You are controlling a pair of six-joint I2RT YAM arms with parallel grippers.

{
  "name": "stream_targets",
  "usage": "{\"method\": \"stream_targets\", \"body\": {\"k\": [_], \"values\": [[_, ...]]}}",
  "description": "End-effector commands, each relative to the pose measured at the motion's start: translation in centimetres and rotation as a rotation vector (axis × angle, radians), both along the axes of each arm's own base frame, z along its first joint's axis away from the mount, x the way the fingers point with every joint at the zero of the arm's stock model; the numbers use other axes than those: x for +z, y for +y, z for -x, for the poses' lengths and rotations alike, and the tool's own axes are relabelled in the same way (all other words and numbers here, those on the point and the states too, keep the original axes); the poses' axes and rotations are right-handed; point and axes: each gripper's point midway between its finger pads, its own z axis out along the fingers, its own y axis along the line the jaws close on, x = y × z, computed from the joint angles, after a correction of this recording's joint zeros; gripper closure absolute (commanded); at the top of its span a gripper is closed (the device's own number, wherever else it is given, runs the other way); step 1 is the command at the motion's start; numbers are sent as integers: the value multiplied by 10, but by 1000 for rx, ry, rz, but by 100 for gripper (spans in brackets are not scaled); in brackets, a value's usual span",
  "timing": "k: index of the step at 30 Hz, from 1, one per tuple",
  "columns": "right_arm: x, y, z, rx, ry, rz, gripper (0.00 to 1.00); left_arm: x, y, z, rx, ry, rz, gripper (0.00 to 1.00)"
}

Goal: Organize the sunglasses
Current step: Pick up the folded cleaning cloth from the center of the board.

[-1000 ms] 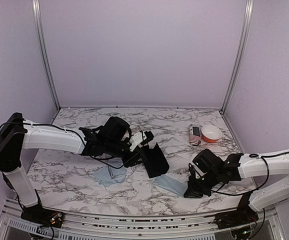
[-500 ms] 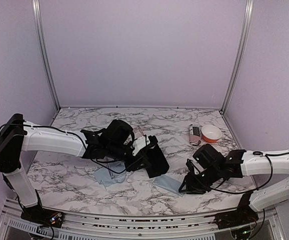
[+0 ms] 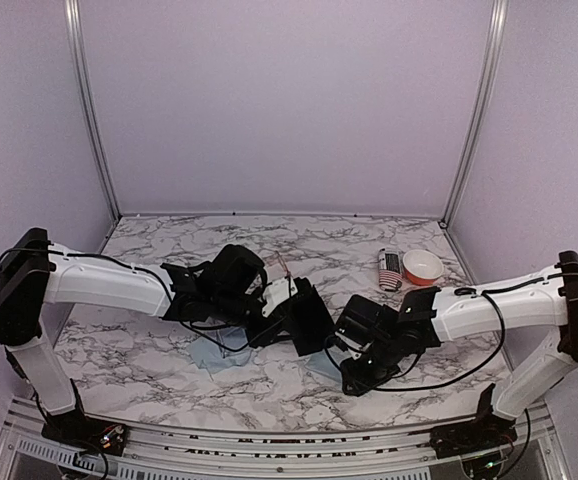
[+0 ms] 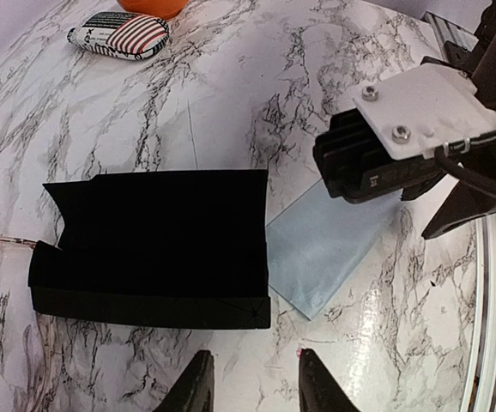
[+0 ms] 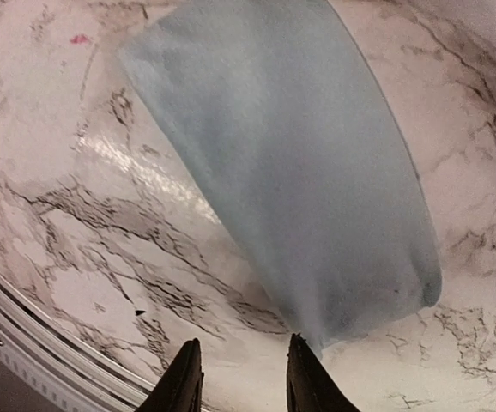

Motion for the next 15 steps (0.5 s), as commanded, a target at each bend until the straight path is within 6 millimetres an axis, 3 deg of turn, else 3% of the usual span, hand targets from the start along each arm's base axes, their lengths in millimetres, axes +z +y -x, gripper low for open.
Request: {"method": "stream_targets", "body": {"k": [1,7,15], "values": [[-3,-21,0,42,-52,148,66,9,5,1,-2,-22,8,66],[2,-29,-6,26,-98,173,65,8,5,1,-4,-24,7,66],[-5,-17,-1,70,-73,113,68,8,3,1,-3,-17,10,66]]}}
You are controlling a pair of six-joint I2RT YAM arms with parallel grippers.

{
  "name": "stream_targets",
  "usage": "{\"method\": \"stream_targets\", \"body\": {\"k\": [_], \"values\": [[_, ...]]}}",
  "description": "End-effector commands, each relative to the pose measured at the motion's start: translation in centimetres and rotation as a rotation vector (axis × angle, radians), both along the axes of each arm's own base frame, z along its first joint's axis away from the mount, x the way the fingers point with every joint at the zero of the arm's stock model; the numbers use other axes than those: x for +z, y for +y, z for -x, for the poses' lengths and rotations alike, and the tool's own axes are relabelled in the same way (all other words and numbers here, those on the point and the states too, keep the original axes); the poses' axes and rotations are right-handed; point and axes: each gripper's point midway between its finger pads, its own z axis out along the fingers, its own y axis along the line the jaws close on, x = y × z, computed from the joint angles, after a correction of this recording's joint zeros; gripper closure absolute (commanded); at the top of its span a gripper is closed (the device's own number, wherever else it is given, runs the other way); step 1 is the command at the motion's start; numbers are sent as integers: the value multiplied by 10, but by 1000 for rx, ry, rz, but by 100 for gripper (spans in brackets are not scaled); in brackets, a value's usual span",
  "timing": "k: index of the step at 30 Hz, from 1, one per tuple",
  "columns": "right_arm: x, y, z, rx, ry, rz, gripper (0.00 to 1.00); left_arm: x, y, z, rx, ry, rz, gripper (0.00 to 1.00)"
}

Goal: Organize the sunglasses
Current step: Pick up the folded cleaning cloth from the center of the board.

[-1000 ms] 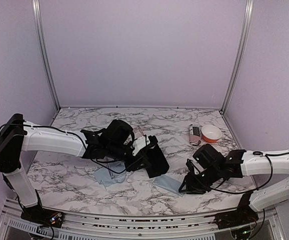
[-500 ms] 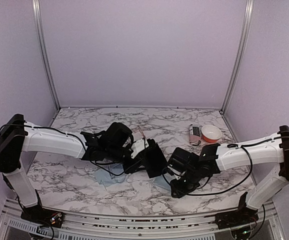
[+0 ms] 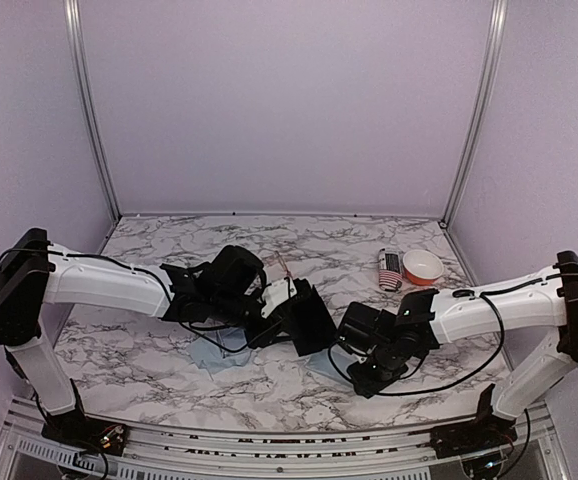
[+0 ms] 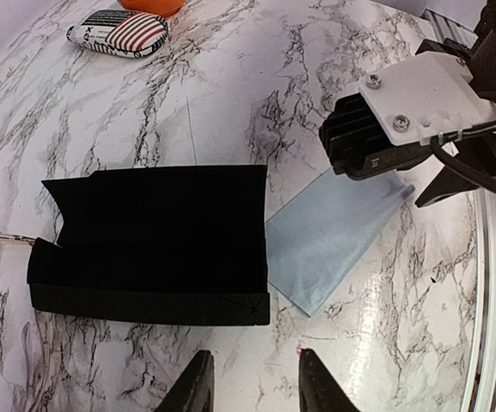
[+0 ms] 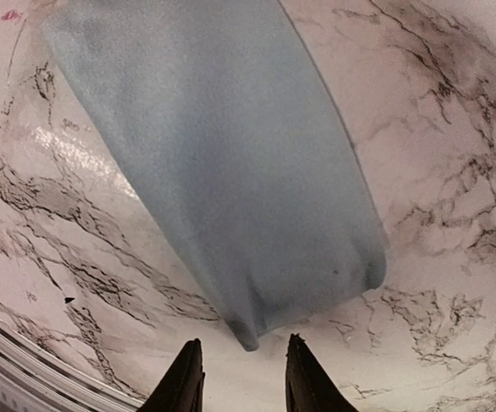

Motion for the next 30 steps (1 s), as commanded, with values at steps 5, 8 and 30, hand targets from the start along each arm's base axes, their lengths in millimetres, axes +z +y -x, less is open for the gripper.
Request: {"method": "stream_targets", "body": {"k": [5,8,30], "values": [[-4,10,1,39,-3,-39,72,9,2,0,-1,-14,13,66],[-8,9,3,37,6,-35,75,8,2,0,0,-12,11,66],[-23,-1,6,30,5,-17,93,12,1,2,-9,-9,22,66]]}}
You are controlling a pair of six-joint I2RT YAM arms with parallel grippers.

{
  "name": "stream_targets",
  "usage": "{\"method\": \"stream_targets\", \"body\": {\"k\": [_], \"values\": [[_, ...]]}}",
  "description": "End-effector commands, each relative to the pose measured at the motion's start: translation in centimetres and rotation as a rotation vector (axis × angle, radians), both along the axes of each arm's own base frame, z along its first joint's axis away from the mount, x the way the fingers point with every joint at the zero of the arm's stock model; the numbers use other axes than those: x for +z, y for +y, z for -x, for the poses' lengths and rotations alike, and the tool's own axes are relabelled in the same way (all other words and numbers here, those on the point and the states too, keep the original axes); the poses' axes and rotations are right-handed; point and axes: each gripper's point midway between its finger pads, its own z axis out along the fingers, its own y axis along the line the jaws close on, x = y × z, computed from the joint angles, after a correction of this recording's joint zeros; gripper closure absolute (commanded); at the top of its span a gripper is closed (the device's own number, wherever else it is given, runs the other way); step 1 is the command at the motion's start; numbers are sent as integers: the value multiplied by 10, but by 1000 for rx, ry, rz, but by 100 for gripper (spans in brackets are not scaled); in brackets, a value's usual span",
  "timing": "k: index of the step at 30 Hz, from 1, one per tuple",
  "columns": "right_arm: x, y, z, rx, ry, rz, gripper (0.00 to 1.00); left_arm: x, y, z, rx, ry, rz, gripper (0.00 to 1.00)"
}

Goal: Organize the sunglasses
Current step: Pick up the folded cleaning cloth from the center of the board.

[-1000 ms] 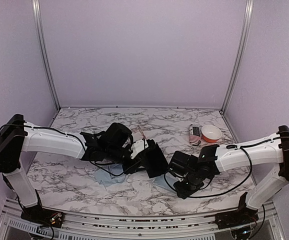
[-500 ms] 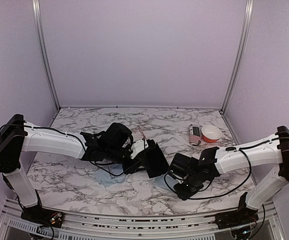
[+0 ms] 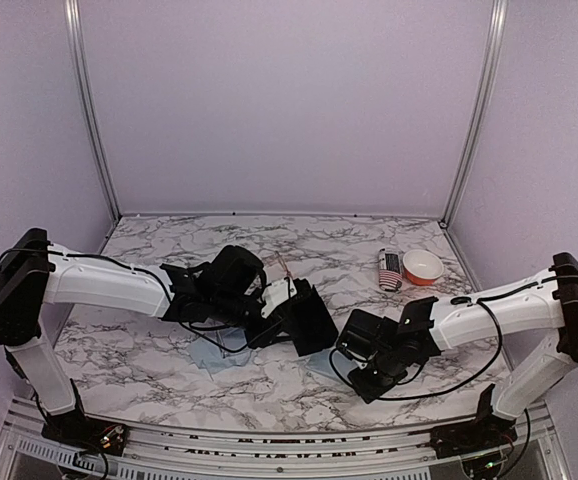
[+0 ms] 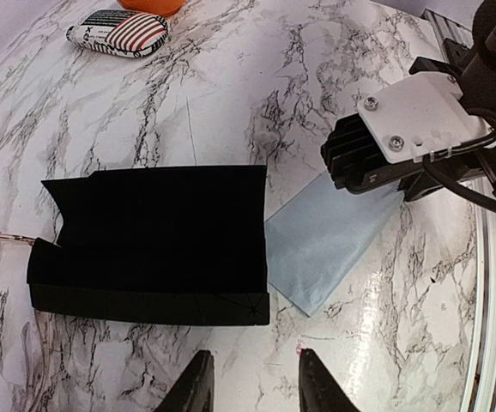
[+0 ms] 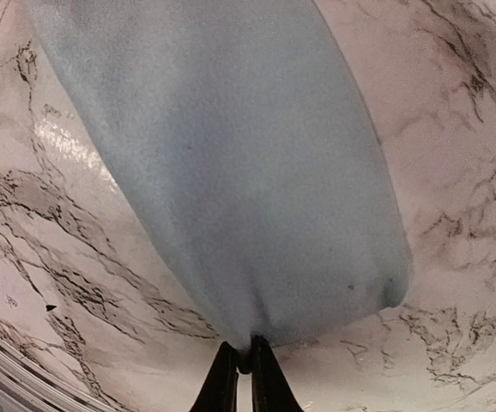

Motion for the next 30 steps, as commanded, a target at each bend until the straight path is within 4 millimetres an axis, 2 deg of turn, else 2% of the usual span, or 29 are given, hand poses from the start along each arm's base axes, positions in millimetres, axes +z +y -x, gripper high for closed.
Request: {"method": "stream_targets", "body": {"k": [1,3,6,11,13,18,23,30], "values": [[-7,0,0,4,-9,6,95,11,1,2,-10,-8,22,66],[-8,-2,0,1,-13,12,100,12,1,3,-13,-7,25,66],[-8,-5,1,-6,-14,6,100,12,1,4,-21,-8,24,66],[7,-9,6,-31,-18,-39,100,13,1,13,-60,-28,20,62],[13,-8,8,-37,-17,-70,100,13,-1,21,-94,-39,18,58],[18,-13,17,-49,6,-94,100,7,-11,48,-209,-79,1,58],[11,-20,25,-34,34,-80,100,-16,-19,73,-338,-135,-47,54],[8,-25,31,-18,47,-59,100,-52,-27,85,-423,-156,-113,54]]}}
